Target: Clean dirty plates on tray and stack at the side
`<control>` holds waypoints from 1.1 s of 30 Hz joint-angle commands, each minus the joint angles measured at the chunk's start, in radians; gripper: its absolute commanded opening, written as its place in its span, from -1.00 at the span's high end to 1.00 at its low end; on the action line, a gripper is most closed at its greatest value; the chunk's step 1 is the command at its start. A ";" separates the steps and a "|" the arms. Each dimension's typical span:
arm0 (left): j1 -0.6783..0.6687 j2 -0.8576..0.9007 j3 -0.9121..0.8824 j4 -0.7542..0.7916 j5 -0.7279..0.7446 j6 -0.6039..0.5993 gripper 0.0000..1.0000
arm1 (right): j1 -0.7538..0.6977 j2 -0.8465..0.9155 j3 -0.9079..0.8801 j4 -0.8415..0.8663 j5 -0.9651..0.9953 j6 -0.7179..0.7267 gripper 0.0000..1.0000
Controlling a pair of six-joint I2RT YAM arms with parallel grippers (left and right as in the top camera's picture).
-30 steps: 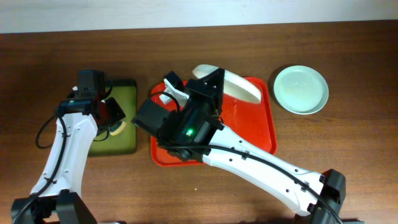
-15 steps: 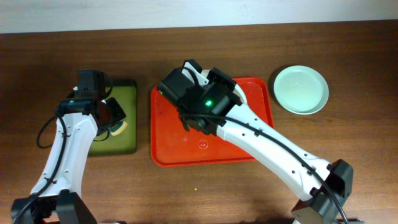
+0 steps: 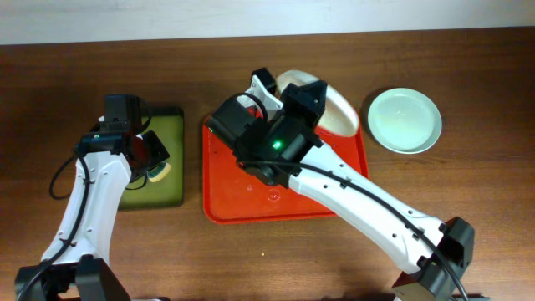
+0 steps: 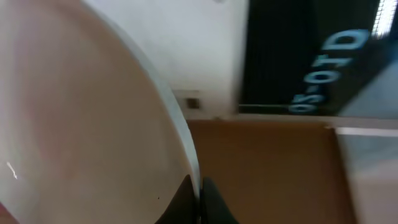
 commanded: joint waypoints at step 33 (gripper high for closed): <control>0.001 -0.013 0.006 0.000 0.008 0.013 1.00 | -1.301 0.213 -0.086 0.106 -1.815 0.309 0.92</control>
